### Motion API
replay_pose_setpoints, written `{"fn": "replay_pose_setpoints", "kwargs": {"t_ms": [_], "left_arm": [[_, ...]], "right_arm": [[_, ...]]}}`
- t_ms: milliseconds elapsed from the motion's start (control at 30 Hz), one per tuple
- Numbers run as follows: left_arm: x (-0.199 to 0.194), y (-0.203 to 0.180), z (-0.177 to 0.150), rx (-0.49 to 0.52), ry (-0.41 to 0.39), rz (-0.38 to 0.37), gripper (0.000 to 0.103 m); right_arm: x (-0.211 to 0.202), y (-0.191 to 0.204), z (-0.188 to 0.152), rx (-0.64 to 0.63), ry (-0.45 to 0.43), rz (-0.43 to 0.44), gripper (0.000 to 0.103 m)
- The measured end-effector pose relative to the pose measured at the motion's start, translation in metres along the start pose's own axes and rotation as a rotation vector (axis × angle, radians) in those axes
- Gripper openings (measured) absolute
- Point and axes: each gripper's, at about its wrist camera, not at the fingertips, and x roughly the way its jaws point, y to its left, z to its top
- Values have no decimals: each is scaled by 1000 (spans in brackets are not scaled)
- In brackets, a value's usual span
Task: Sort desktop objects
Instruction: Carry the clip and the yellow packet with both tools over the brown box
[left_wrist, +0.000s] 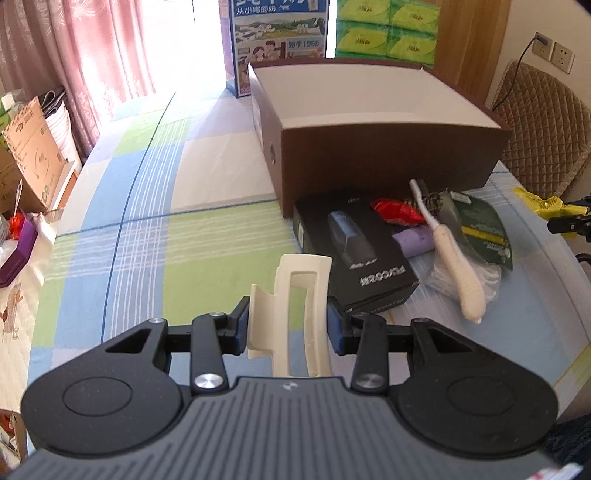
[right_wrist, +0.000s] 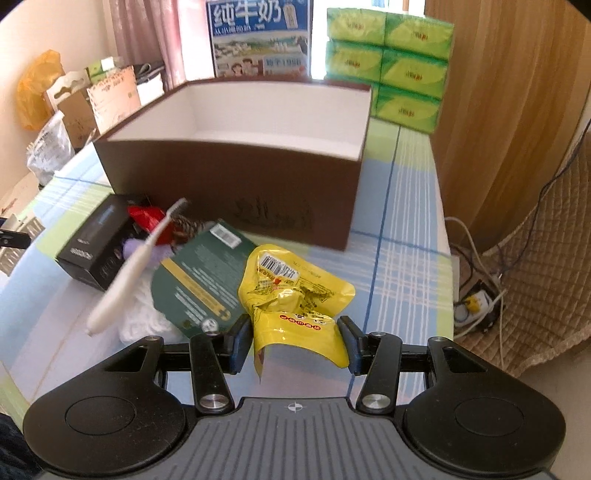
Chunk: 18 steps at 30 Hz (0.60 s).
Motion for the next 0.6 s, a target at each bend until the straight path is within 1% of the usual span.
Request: {"fn": "replay_pose_setpoints", "kwargs": {"t_ms": [367,600], "left_arm": [[-8,-12,40,48,-71,-29,36],[-3,-24,74,61,-121,-58,36]], "right_arm": [[-23,11,36,-25,-82,27,47],[-24,15,60,-46,-116,45,47]]}}
